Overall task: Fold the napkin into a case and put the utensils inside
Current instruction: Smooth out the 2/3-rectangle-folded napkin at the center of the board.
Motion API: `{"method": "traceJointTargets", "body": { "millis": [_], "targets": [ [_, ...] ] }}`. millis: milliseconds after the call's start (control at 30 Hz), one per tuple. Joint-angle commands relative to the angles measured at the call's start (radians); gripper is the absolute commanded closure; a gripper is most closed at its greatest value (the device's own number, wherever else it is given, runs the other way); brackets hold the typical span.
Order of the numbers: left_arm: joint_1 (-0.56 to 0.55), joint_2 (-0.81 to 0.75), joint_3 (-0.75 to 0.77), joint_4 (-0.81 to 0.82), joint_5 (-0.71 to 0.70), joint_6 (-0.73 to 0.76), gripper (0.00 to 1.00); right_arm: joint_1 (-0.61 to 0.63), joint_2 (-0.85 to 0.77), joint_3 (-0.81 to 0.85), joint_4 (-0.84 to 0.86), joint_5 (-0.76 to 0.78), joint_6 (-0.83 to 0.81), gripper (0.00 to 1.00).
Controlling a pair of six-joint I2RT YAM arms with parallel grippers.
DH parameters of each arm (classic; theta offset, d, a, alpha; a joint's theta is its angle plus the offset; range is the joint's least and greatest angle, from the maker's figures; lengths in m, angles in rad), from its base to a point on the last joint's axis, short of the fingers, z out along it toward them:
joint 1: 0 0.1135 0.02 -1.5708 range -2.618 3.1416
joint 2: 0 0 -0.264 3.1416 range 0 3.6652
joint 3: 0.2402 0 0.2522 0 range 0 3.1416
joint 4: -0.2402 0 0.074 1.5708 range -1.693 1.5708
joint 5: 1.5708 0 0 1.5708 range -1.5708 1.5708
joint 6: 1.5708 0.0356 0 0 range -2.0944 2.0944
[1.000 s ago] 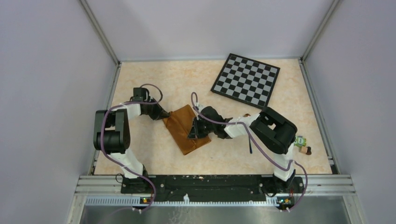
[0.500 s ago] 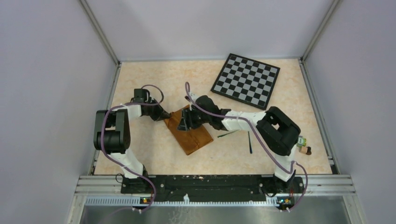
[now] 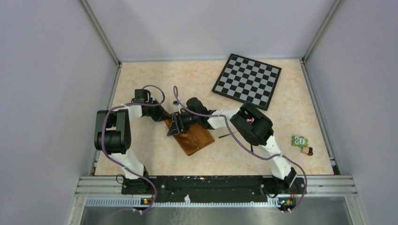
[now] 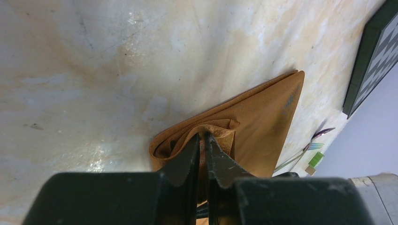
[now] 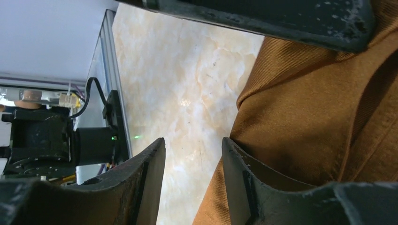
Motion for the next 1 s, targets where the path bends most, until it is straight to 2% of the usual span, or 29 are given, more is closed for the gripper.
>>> {"method": "traceJointTargets", "body": {
  "millis": [0, 333, 667, 967],
  "targets": [
    [-0.004, 0.045, -0.007, -0.018, -0.015, 0.025, 0.87, -0.007, -0.039, -0.051, 0.052, -0.037, -0.006, 0.53],
    [-0.003, 0.082, -0.007, -0.022, -0.044, 0.026, 0.87, 0.022, -0.143, -0.283, 0.137, -0.035, 0.022, 0.52],
    [-0.003, 0.124, 0.01, -0.015, -0.049, 0.028, 0.88, 0.027, -0.237, -0.497, 0.305, -0.059, 0.1, 0.51],
    [-0.004, 0.124, 0.025, -0.025, -0.055, 0.034, 0.88, 0.058, -0.33, -0.664, 0.384, -0.02, 0.13, 0.52]
  ]
}}
